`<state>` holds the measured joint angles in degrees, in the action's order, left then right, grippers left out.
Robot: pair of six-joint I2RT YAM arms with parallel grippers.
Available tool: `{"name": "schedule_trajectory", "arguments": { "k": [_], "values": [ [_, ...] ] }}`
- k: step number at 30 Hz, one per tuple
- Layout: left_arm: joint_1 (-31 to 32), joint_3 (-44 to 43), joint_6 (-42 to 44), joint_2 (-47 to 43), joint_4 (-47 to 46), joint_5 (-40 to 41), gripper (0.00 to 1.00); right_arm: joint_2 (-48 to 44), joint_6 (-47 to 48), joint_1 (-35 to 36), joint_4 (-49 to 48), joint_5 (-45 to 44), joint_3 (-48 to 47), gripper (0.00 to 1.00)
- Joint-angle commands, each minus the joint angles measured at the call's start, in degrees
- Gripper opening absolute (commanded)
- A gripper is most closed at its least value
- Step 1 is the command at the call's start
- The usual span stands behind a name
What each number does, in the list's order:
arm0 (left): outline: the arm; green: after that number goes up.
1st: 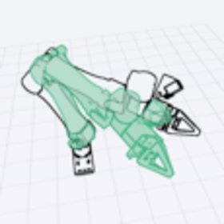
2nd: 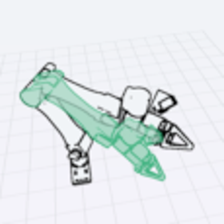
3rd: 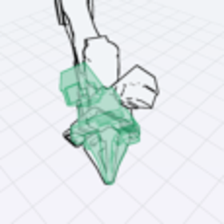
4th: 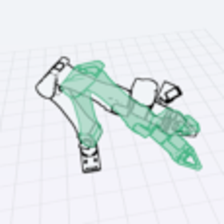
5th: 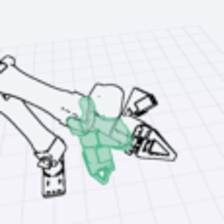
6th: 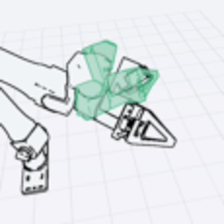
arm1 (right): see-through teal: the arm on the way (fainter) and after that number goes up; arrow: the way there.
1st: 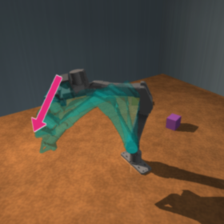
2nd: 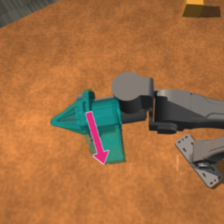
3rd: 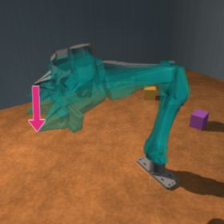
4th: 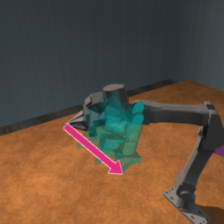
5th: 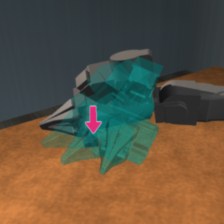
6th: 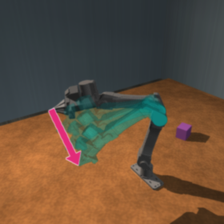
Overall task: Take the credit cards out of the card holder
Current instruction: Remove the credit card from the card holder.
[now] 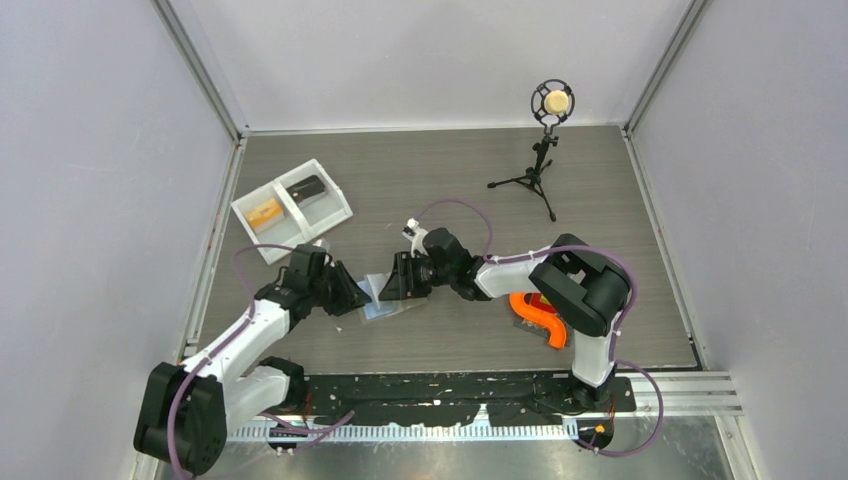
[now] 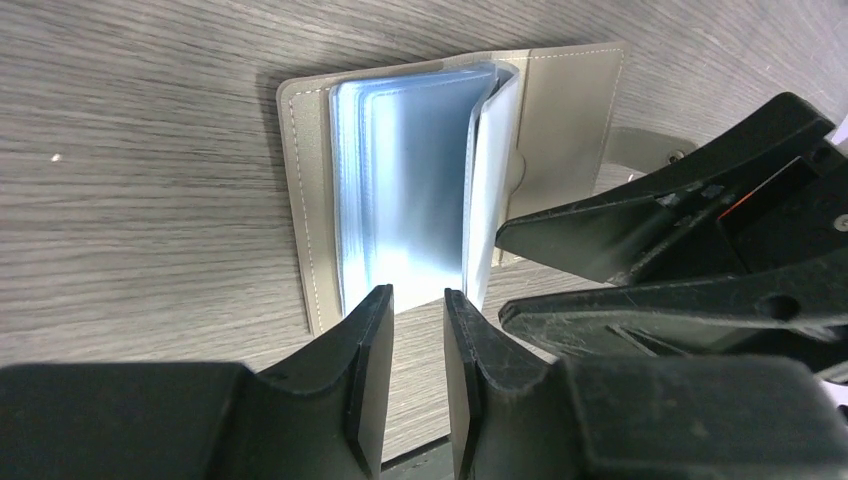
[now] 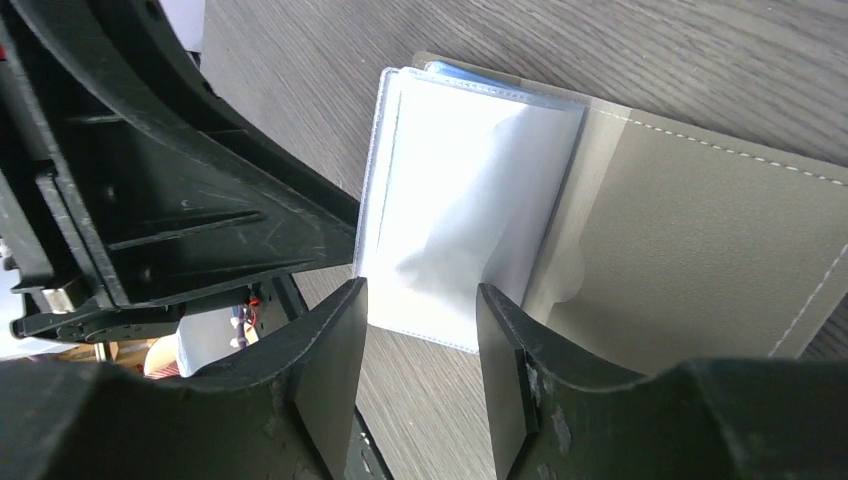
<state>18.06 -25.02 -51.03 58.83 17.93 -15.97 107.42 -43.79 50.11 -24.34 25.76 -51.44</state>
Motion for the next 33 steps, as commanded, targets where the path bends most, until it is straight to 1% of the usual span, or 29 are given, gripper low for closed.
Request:
{"name": "schedule_trajectory", "arguments": {
  "k": [1, 5, 9, 16, 17, 19, 22, 23, 25, 28, 33],
  "values": [
    [0.3, -0.8, -0.9, -3.1, 2.4, 2.4, 0.28, -0.5, 1.5, -0.2, 0.1, -1.3, -2.0, 0.52],
    [0.3, -0.8, -1.3, -4.7, 3.3, 3.9, 0.28, -1.4, 2.7, -0.1, 1.9, -2.8, -2.0, 0.54],
    [0.3, -0.6, -1.4, -4.9, 2.8, 4.4, 0.28, -3.0, 4.7, 0.4, 5.6, -5.9, -2.6, 0.59],
    [0.3, -4.0, 1.8, -4.8, 8.0, 10.3, 0.26, -5.2, 9.4, 4.1, 16.0, -16.3, -6.7, 0.72],
    [0.2, -4.1, 1.9, -4.9, 8.1, 10.5, 0.26, -5.4, 9.8, 4.9, 17.5, -18.3, -7.5, 0.75],
    [0.2, -4.4, 2.1, -4.9, 8.0, 10.5, 0.27, -5.8, 11.1, 6.2, 19.5, -21.6, -8.7, 0.76],
    [0.2, -4.3, 2.2, -4.5, 7.6, 10.1, 0.27, -5.9, 13.6, 8.2, 22.7, -26.6, -10.7, 0.77],
    [0.1, -4.1, 2.2, -4.4, 7.5, 9.8, 0.27, -5.6, 14.2, 9.3, 24.6, -30.2, -11.8, 0.77],
    [-0.1, -3.9, 2.3, -4.4, 7.6, 9.5, 0.26, -5.2, 15.8, 10.8, 27.3, -34.4, -13.2, 0.77],
    [-1.2, -3.3, 3.0, -5.0, 7.9, 8.9, 0.27, -4.6, 17.9, 12.2, 29.1, -38.9, -14.4, 0.78],
    [-3.8, -1.8, 3.9, -7.3, 8.0, 7.8, 0.27, -2.4, 19.1, 13.5, 30.4, -40.9, -16.7, 0.78]
  ]
}}
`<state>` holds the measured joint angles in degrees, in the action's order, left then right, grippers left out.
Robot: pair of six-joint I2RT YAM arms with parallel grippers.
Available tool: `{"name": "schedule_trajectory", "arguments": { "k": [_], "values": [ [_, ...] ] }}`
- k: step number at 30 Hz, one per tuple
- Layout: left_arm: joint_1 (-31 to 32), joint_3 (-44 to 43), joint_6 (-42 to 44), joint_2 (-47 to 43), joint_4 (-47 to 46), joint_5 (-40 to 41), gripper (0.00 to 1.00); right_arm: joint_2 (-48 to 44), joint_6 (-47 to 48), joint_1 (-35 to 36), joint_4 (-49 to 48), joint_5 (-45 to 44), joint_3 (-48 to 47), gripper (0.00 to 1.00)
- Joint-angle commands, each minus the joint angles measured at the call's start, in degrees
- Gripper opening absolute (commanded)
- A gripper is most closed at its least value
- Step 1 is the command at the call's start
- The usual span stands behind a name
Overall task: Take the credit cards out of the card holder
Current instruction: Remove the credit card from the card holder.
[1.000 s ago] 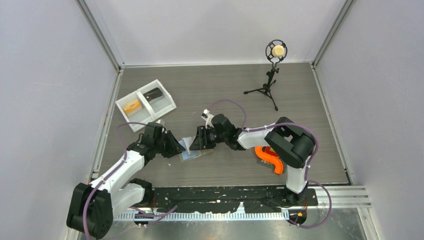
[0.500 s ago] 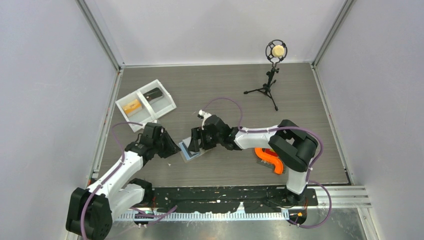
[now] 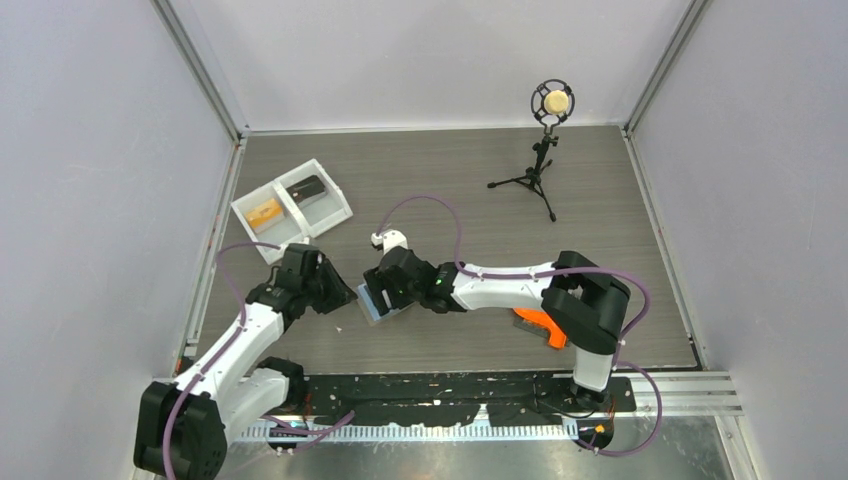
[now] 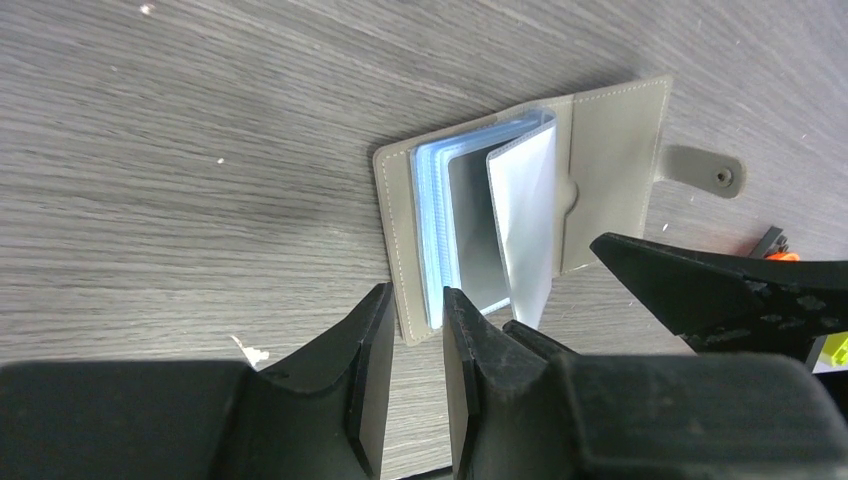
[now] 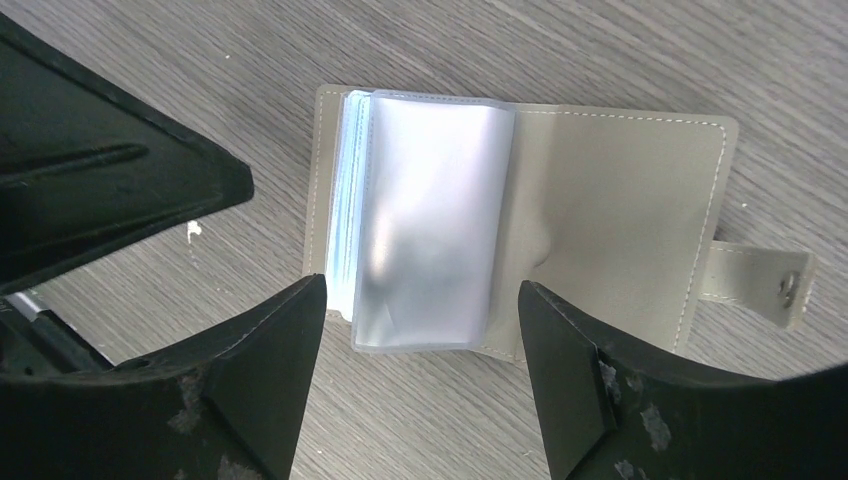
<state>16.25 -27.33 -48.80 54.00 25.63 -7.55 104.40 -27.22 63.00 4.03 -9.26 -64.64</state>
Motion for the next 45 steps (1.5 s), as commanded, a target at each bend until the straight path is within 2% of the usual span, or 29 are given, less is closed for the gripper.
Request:
{"name": "schedule_trajectory", "arguments": {
  "k": [1, 19, 25, 30, 35, 41, 45],
  "values": [
    [-2.4, 0.8, 1.7, -2.8, 0.1, -1.2, 0.27, 1.3, 2.6, 0.8, 2.4, -6.3, -4.1, 0.78],
    [-3.1, 1.4, 2.1, -2.2, -0.6, -3.1, 0.26, 4.2, 5.4, 2.9, 1.0, -7.9, -5.5, 0.77],
    [-3.2, 1.4, 2.4, -1.9, -0.5, -3.2, 0.26, 4.0, 6.9, 3.1, 4.3, -15.5, -6.4, 0.73],
    [-3.1, 1.3, 2.7, -2.0, -0.3, -3.2, 0.26, -0.4, 7.9, 2.7, 4.9, -21.7, -4.1, 0.68],
    [-3.1, 1.2, 2.9, -1.6, -0.2, -3.2, 0.26, -3.4, 8.1, -0.8, 5.8, -26.3, -2.0, 0.64],
    [-3.1, 1.5, 3.4, -0.9, -0.7, -4.3, 0.26, -11.3, 6.1, -10.3, 1.4, -18.4, 6.8, 0.61],
    [-3.2, 1.5, 2.9, 1.1, -3.9, -7.8, 0.26, -11.9, 6.8, -15.2, 0.9, -9.1, 7.2, 0.6]
  ]
}}
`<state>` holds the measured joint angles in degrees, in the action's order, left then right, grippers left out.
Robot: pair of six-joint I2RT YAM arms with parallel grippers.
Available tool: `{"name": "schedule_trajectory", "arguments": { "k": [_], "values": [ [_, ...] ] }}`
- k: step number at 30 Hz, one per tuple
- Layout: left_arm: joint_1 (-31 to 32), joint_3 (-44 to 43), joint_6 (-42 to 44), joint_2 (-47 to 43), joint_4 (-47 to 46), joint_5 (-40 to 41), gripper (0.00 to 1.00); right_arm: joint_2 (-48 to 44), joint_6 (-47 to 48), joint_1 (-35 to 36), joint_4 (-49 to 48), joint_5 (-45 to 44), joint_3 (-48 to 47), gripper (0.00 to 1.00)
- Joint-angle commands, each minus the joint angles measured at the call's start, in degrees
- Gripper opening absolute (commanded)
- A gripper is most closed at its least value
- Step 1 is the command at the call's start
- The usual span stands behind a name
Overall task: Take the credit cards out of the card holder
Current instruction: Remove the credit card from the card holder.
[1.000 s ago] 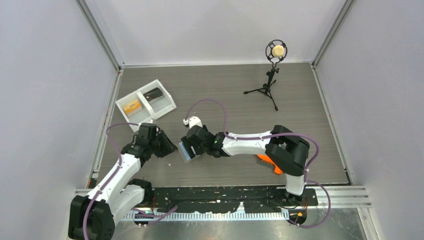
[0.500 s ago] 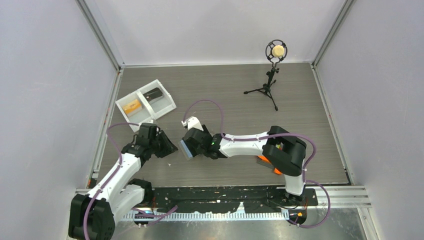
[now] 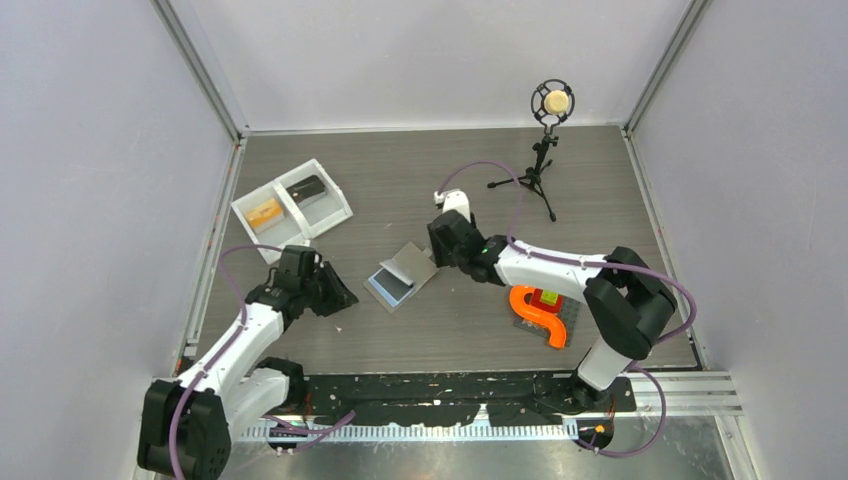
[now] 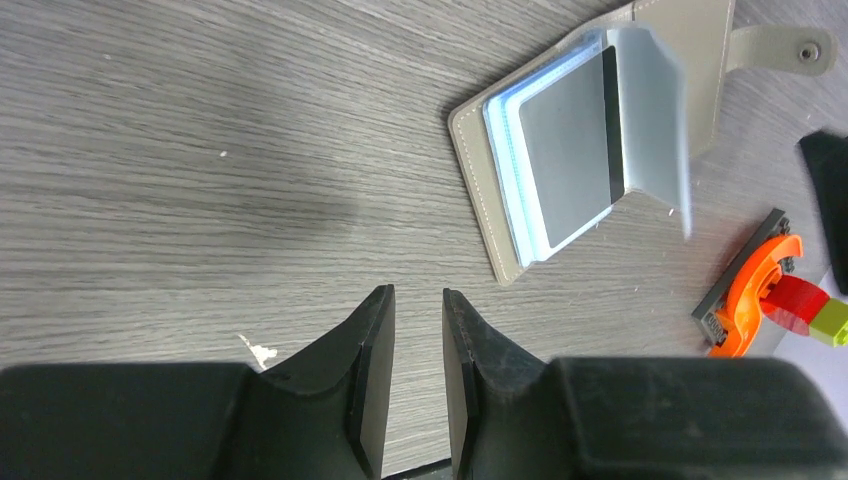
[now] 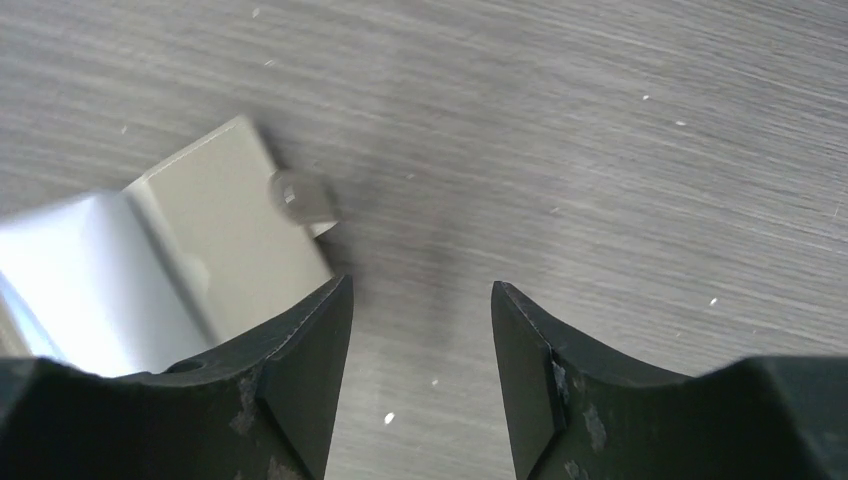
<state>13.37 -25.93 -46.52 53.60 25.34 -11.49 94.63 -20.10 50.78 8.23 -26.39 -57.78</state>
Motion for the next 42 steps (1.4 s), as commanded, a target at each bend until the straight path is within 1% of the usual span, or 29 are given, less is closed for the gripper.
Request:
{"name": "schedule_trajectory", "arguments": {
  "k": [1, 2, 3, 4, 5, 7, 9, 10, 12, 13, 17, 20, 26, 30, 33, 36, 38, 40, 42],
  "values": [
    [-0.2, 0.1, 0.6, 2.2, -4.5, -4.7, 0.26, -2.5, -0.1, -3.4, -3.3, 11.3, 0.2, 0.59],
    [-0.3, -0.1, 0.6, 2.7, -5.0, -5.4, 0.27, -2.8, 0.2, -3.5, -3.3, 13.1, -0.1, 0.59],
    [-0.2, -0.2, 0.6, 3.5, -5.8, -6.0, 0.26, -3.5, 0.3, -3.6, -3.5, 17.6, -0.2, 0.58],
    [-0.2, -0.2, 0.7, 4.4, -6.9, -6.8, 0.26, -3.8, 0.0, -3.6, -4.5, 19.8, -0.1, 0.57],
    [-0.3, -0.3, 0.9, 5.5, -8.2, -7.8, 0.26, -4.5, -0.2, -3.5, -5.2, 25.2, 0.0, 0.56],
    [-0.2, -1.1, 1.0, 8.0, -10.4, -9.4, 0.26, -5.2, -1.3, -3.3, -7.5, 30.7, 0.7, 0.55],
    [-0.2, -2.1, 1.1, 10.7, -12.3, -10.4, 0.26, -5.5, -1.6, -2.5, -8.8, 32.0, 1.1, 0.55],
    [-0.2, -2.8, 1.0, 12.2, -12.9, -10.9, 0.26, -5.5, -0.9, -2.1, -10.0, 31.9, 1.6, 0.55],
    [-0.2, -4.2, 1.0, 14.2, -13.3, -11.5, 0.25, -5.4, 1.0, -0.9, -10.6, 30.8, 2.0, 0.61],
    [-0.2, -4.5, 1.0, 14.9, -13.3, -11.1, 0.25, -5.1, 1.8, 0.1, -10.8, 29.7, 2.0, 0.67],
    [-0.3, -5.0, 0.9, 15.3, -12.5, -9.0, 0.25, -2.9, 9.4, 3.3, -11.1, 27.2, 1.3, 0.79],
    [-0.2, -4.8, 0.8, 15.0, -11.3, -7.6, 0.25, -0.8, 12.7, 6.3, -10.6, 24.2, -0.2, 0.82],
    [-0.5, -3.0, 0.4, 12.2, -9.3, -4.3, 0.25, 4.1, 16.7, 10.4, -8.8, 17.0, -4.5, 0.81],
    [-2.3, -2.7, 1.4, 10.8, -6.2, -4.7, 0.25, 7.1, 18.5, 11.4, -8.7, 14.2, -6.3, 0.78],
    [-3.4, -2.3, 2.5, 9.8, -5.0, -4.7, 0.25, 9.0, 19.6, 12.4, -8.7, 10.0, -7.3, 0.77],
    [-3.9, -2.2, 2.7, 9.0, -4.6, -5.0, 0.25, 10.4, 21.7, 12.9, -6.8, 8.4, -8.4, 0.76],
    [-3.9, -2.3, 2.8, 8.8, -4.4, -5.3, 0.25, 11.0, 22.2, 13.1, -6.6, 7.5, -8.7, 0.74],
    [-4.0, -2.4, 2.8, 8.8, -4.2, -5.4, 0.25, 11.3, 22.4, 13.2, -6.7, 7.3, -8.8, 0.7],
    [-3.9, -2.4, 2.8, 8.8, -4.2, -5.5, 0.25, 11.1, 22.2, 13.2, -7.1, 7.2, -8.6, 0.63]
  ]
}}
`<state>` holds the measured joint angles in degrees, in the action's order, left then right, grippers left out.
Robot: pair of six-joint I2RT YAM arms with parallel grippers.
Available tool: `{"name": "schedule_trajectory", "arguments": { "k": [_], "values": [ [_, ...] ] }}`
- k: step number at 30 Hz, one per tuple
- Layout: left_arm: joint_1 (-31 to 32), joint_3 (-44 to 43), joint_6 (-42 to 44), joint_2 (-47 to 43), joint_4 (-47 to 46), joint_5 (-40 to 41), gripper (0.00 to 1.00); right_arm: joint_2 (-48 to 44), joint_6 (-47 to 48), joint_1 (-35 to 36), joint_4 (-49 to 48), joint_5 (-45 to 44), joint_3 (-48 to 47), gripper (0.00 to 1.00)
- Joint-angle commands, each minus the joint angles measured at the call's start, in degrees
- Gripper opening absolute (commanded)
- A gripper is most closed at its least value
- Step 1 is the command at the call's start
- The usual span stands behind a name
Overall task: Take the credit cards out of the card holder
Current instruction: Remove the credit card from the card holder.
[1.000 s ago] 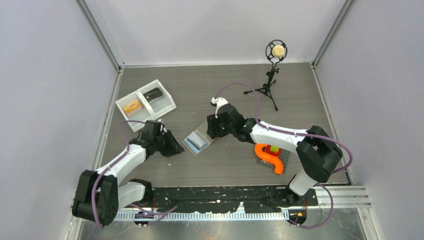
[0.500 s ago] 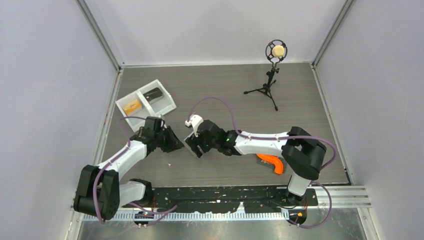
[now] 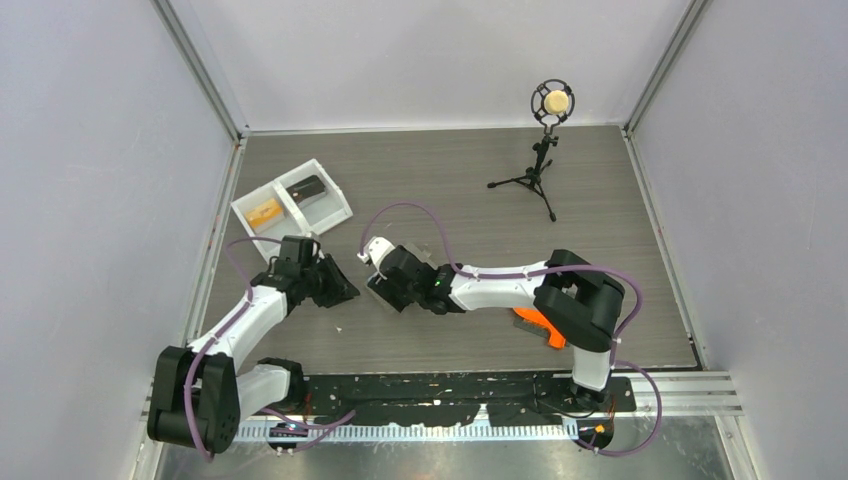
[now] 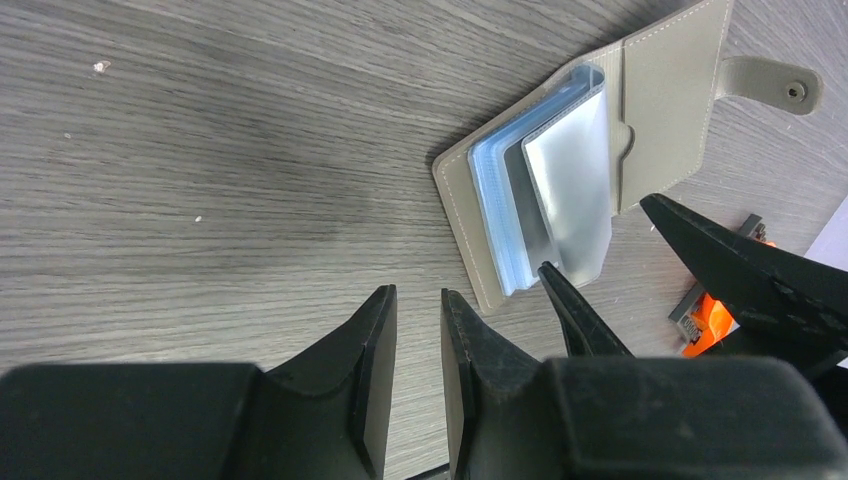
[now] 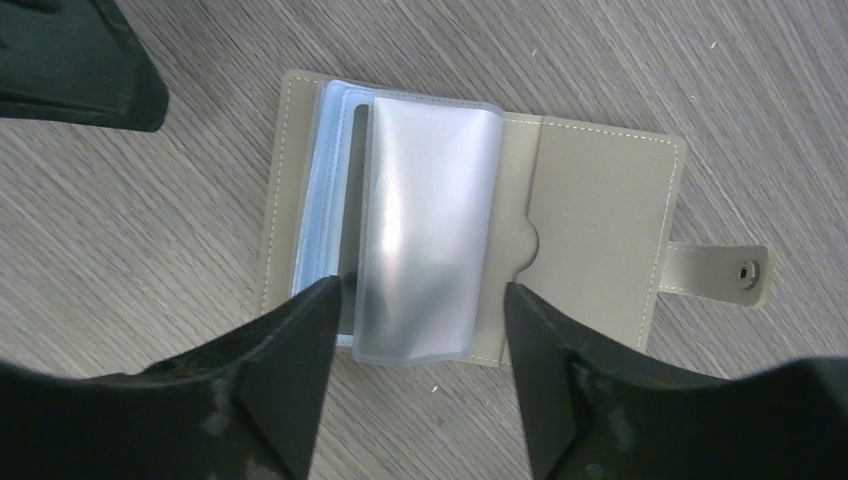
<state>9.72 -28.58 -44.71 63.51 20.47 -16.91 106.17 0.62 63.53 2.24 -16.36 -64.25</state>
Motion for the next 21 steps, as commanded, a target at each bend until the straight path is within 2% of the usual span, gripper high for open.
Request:
{"name": "schedule_trajectory", "arguments": {
  "k": [1, 8, 10, 14, 16, 21],
  "values": [
    [-0.3, 0.2, 1.0, -1.2, 0.8, -0.1, 0.25, -0.6, 1.3, 0.5, -1.3, -2.8, -2.0, 0.58],
    [-0.2, 0.8, 1.1, -2.0, 0.9, -0.1, 0.25, -0.6, 0.3, 0.5, -1.4, -4.0, -1.7, 0.45],
    [-0.2, 1.0, 1.1, -2.0, 0.8, -0.1, 0.25, -0.8, -0.1, 0.5, -1.6, -4.3, -1.5, 0.38],
    [-0.3, 1.0, 1.5, -1.9, 0.7, -0.2, 0.25, -1.8, -1.2, 0.5, -2.0, -3.5, -1.1, 0.18],
    [-0.3, 0.8, 2.0, -2.0, 0.8, -0.1, 0.25, -2.5, -2.9, 0.5, -2.0, -2.2, -0.9, 0.12],
    [-0.3, -0.3, 3.1, -1.6, 0.6, -1.4, 0.25, -3.2, -11.1, 0.4, 0.0, 3.6, -1.7, 0.06]
  ]
}}
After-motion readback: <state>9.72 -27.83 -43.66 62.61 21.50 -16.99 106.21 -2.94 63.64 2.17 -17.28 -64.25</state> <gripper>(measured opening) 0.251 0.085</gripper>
